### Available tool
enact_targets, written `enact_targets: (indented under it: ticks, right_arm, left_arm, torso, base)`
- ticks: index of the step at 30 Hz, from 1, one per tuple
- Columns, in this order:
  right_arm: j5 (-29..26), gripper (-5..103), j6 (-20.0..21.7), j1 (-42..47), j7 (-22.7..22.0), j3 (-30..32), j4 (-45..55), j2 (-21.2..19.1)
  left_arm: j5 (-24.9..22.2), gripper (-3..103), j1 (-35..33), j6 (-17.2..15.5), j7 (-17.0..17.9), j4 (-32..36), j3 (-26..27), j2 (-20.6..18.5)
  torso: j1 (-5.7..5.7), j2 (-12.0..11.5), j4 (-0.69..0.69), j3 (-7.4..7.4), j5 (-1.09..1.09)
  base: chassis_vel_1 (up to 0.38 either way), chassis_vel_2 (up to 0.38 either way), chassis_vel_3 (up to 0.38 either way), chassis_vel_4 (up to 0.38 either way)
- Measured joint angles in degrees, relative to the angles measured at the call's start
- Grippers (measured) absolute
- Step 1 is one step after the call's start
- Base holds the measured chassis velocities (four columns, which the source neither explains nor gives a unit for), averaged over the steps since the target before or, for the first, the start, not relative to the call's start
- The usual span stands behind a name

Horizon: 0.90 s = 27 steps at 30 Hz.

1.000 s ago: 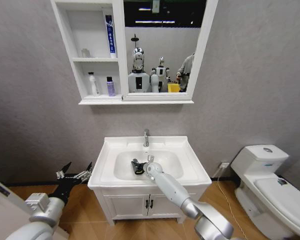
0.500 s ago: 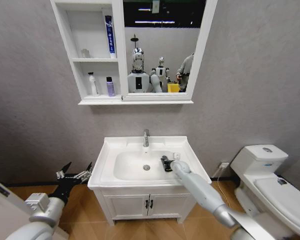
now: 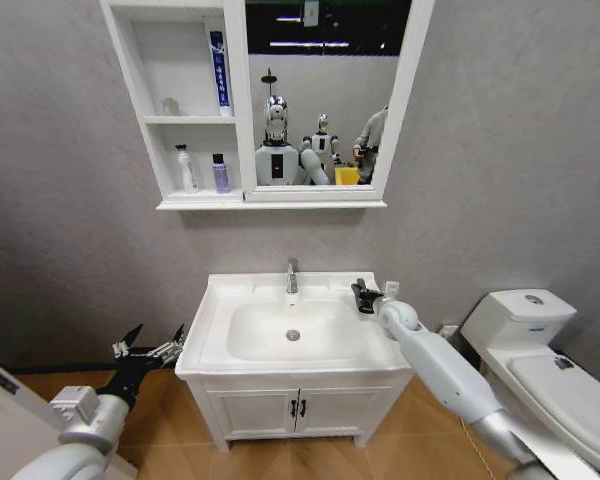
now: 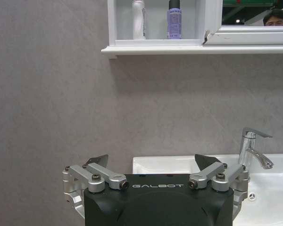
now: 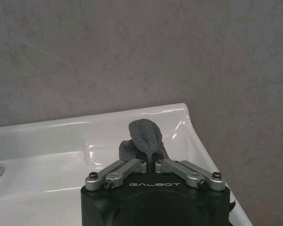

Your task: Move facial cleanser and shampoo from washbasin to cabinet, then wipe washbasin with towel.

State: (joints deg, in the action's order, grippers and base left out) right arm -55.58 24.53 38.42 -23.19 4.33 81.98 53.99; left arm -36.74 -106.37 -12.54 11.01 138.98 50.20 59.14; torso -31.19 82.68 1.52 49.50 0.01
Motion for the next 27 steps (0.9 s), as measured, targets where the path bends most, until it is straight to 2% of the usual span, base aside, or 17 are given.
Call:
enact_targets:
  ticks: [6, 16, 17, 18, 20, 23, 26, 27]
  right_arm:
    - [1.5, 2, 0.3, 6.7, 0.6, 2.4, 1.6, -1.3]
    - [7.3, 2, -2.3, 8.7, 4.7, 4.8, -2.5, -0.6]
    - [7.5, 7, -2.7, 9.0, 5.5, 5.0, -2.5, -0.7]
    - [7.5, 7, -2.7, 9.0, 5.5, 5.0, -2.5, -0.7]
    - [8.1, 18, -3.9, 9.3, 6.9, 5.4, -2.6, -0.7]
    - [8.7, 22, -4.9, 9.3, 7.7, 5.4, -2.8, -0.6]
    - [9.3, 39, -6.6, 9.6, 8.5, 5.3, -2.2, -0.5]
    - [9.3, 39, -6.6, 9.6, 8.5, 5.3, -2.2, -0.5]
  left_arm:
    - [0.0, 100, 0.0, 0.0, 0.0, 0.0, 0.0, 0.0]
    - [0.0, 100, 0.0, 0.0, 0.0, 0.0, 0.0, 0.0]
    - [0.0, 100, 0.0, 0.0, 0.0, 0.0, 0.0, 0.0]
    - [0.0, 100, 0.0, 0.0, 0.0, 0.0, 0.0, 0.0]
    - [0.0, 100, 0.0, 0.0, 0.0, 0.0, 0.0, 0.0]
    - [0.0, 100, 0.0, 0.0, 0.0, 0.0, 0.0, 0.0]
    - [0.0, 100, 0.0, 0.0, 0.0, 0.0, 0.0, 0.0]
    - [0.0, 100, 0.0, 0.0, 0.0, 0.0, 0.0, 0.0]
  torso:
    - [0.0, 0.0, 0.02, 0.0, 0.01]
    - [0.0, 0.0, -0.03, -0.01, -0.02]
    - [0.0, 0.0, -0.02, 0.0, -0.02]
    - [0.0, 0.0, -0.02, 0.0, -0.02]
    - [0.0, 0.0, 0.0, 0.0, -0.01]
    - [0.0, 0.0, 0.0, 0.0, -0.01]
    - [0.0, 0.0, -0.01, 0.01, -0.01]
    - [0.0, 0.0, -0.01, 0.01, -0.01]
  base:
    - [0.0, 0.0, 0.0, 0.0]
    - [0.0, 0.0, 0.0, 0.0]
    - [0.0, 0.0, 0.0, 0.0]
    - [0.0, 0.0, 0.0, 0.0]
    - [0.0, 0.0, 0.0, 0.0]
    - [0.0, 0.0, 0.0, 0.0]
    - [0.0, 0.0, 0.0, 0.0]
    - [0.0, 0.0, 0.0, 0.0]
